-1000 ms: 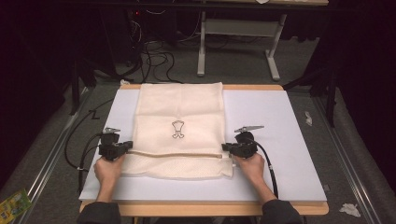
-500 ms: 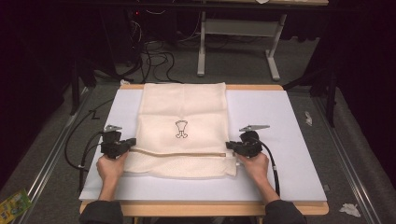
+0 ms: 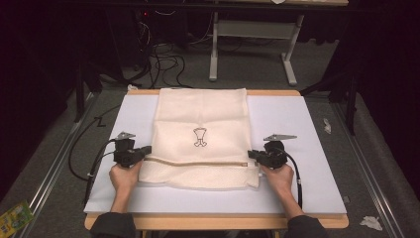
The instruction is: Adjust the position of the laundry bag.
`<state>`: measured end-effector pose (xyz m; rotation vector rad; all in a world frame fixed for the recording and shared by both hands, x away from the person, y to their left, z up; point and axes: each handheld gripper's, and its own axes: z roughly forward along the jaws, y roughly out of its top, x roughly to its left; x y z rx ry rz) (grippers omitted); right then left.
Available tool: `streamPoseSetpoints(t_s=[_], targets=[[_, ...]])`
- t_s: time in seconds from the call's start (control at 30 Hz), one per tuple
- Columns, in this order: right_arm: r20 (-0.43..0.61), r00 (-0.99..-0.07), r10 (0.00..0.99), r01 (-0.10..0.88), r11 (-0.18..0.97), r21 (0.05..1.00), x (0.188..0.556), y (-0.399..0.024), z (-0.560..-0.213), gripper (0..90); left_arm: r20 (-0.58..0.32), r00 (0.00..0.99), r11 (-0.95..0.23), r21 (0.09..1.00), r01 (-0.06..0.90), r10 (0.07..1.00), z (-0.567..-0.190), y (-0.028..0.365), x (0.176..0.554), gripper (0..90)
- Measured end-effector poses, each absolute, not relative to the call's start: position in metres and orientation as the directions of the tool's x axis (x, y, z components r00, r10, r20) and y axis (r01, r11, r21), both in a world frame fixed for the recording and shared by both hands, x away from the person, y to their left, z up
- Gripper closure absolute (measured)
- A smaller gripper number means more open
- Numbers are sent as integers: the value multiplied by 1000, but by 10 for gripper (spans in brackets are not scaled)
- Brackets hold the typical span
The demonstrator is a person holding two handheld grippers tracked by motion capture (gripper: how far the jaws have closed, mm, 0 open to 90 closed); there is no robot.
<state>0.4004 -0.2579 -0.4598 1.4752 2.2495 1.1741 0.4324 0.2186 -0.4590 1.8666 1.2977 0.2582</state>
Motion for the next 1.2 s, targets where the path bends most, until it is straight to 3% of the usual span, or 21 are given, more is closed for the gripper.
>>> streamPoseSetpoints(t_s=[0.6, 1.2], targets=[[232, -414, 880, 684, 132, 718, 388, -300, -450, 870, -311, 517, -144, 734, 664, 798, -454, 183, 436, 880], [272, -362, 892, 696, 65, 715, 373, -336, -457, 865, -287, 560, -191, 740, 645, 777, -453, 154, 421, 877]])
